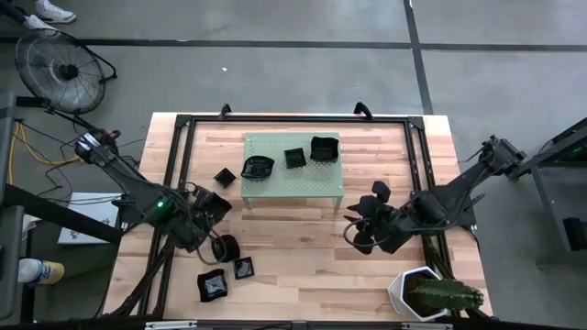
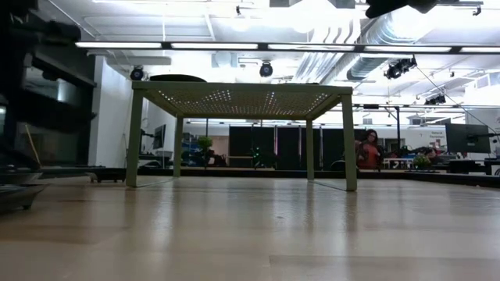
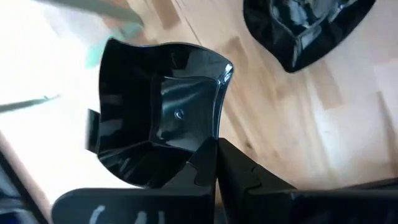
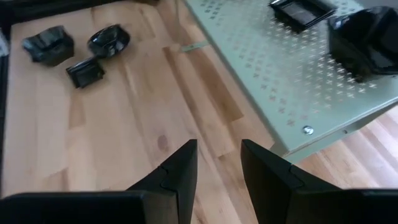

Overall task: Pick & Place Mini shaped plates
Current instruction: Stack the distorted square plate on top of the other distorted square plates on the shelf

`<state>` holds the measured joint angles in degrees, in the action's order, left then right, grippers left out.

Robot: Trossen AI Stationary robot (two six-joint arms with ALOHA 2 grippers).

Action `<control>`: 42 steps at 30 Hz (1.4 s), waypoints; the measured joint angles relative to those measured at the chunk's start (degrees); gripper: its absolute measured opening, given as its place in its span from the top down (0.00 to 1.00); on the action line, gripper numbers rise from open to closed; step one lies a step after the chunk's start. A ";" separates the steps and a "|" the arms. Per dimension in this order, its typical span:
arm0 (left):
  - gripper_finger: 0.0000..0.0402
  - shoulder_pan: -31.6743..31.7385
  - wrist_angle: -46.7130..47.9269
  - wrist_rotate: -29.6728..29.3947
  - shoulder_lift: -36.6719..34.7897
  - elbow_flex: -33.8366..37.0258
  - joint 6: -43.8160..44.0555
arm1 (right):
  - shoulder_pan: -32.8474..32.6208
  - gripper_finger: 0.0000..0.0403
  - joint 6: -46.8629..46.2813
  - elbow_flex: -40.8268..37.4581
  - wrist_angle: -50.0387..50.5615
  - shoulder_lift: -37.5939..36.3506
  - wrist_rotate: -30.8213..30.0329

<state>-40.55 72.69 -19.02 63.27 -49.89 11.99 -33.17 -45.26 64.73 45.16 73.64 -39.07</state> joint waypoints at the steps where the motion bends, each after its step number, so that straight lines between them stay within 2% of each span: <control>1: 1.00 -0.97 0.03 -1.49 0.11 -0.28 -0.29 | -0.02 0.71 -0.63 0.00 -0.01 0.33 -0.76; 5: 1.00 -4.04 0.90 -7.05 2.14 -1.69 -4.36 | 0.13 0.71 -2.57 0.01 0.01 1.85 -2.56; 11: 1.00 -6.84 3.20 -14.21 7.78 -5.25 -15.33 | 0.15 0.71 -2.71 0.01 0.00 4.45 -2.44; 17: 1.00 -7.13 11.91 -16.49 14.23 -11.96 -16.45 | 0.18 0.71 -2.73 0.00 -1.36 6.26 -3.07; 23: 1.00 -7.11 17.38 -21.66 19.87 -18.46 -18.64 | 0.20 0.71 -2.44 0.02 -10.70 8.48 -10.50; 31: 1.00 -7.11 17.48 -35.62 24.82 -22.83 -29.24 | 0.77 0.71 10.33 0.02 -25.83 13.83 -20.27; 38: 1.00 -7.09 17.28 -51.51 26.81 -22.97 -34.92 | 4.05 0.71 19.35 0.02 -38.43 19.27 -25.10; 42: 1.00 -6.12 17.22 -57.53 27.50 -22.97 -38.23 | 5.95 0.71 26.81 0.02 -47.43 22.09 -26.84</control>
<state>-46.67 89.90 -76.54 90.77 -72.86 -26.25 -27.22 -18.44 64.75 -2.28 95.73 -65.91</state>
